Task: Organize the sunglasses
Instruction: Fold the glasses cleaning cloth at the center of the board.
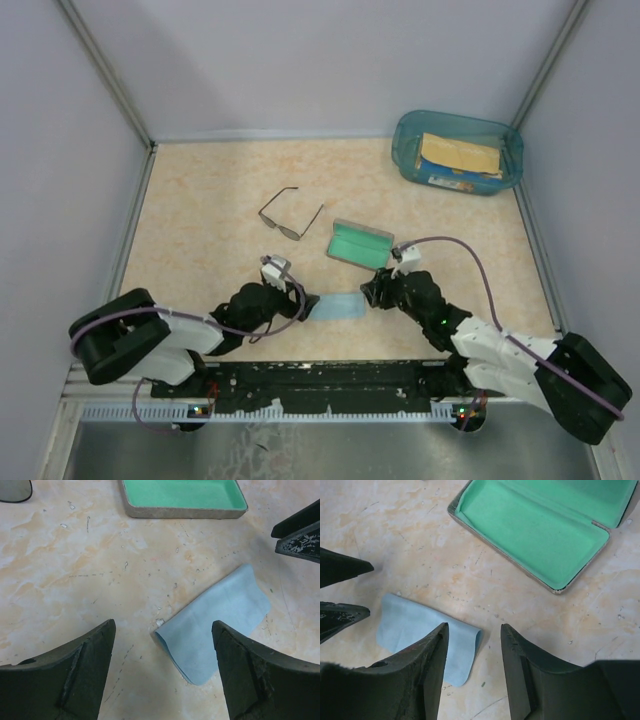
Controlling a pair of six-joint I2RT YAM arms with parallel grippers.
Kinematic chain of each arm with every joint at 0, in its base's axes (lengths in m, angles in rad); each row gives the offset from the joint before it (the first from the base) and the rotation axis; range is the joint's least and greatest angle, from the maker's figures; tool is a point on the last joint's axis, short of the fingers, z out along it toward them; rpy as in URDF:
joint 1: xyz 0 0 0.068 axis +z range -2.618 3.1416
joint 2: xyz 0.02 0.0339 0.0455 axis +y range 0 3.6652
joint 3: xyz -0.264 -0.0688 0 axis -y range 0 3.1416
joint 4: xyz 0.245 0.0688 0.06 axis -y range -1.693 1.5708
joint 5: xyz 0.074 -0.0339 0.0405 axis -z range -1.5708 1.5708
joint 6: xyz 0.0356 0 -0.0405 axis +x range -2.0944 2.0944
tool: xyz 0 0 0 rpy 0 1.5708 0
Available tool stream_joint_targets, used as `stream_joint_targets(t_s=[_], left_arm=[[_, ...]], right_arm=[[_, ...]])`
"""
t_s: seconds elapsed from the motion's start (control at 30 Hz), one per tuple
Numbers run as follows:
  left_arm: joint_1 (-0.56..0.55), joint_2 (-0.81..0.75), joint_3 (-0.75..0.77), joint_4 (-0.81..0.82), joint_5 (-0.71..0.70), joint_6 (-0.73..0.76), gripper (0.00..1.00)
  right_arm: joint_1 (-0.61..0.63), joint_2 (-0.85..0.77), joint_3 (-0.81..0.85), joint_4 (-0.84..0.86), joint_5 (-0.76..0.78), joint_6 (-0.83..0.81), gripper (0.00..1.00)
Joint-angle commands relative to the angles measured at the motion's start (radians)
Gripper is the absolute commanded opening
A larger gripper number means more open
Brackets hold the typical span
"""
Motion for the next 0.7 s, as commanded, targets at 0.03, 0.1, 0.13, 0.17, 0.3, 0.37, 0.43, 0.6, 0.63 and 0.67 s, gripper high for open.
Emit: stream_joint_targets(t_s=[0.03,0.1,0.13,0.17,0.3,0.37,0.43,0.6,0.63,0.67], left_arm=[[0.063,0.069,-0.025,0.175,0.132,-0.095,0.84],[0.098,0.097,-0.039,0.236,0.183,-0.121,0.84],[0.105,0.106,-0.047,0.258,0.195,-0.124,0.84],[0.109,0.115,-0.049,0.264,0.200,-0.128,0.83],[0.112,0.131,-0.047,0.265,0.214,-0.132,0.82],[0.111,0.137,-0.047,0.266,0.222,-0.132,0.82],[0.111,0.146,-0.046,0.268,0.228,-0.127,0.81],[0.111,0.186,-0.039,0.308,0.273,-0.105,0.80],[0.111,0.194,-0.040,0.315,0.276,-0.108,0.80],[0.111,0.203,-0.041,0.322,0.278,-0.112,0.80]], right_arm=[[-0.023,0.040,0.005,0.133,-0.078,0.006,0.47],[-0.032,0.056,0.004,0.156,-0.095,0.009,0.47],[-0.038,0.065,0.005,0.161,-0.104,0.011,0.47],[-0.043,0.073,0.005,0.168,-0.111,0.011,0.47],[-0.063,0.115,0.008,0.196,-0.140,0.015,0.47],[-0.069,0.134,0.009,0.216,-0.158,0.015,0.47],[-0.076,0.168,0.015,0.234,-0.179,0.015,0.47],[-0.083,0.236,0.021,0.286,-0.218,0.023,0.46],[-0.083,0.247,0.023,0.291,-0.222,0.025,0.46],[-0.082,0.257,0.023,0.297,-0.226,0.026,0.46]])
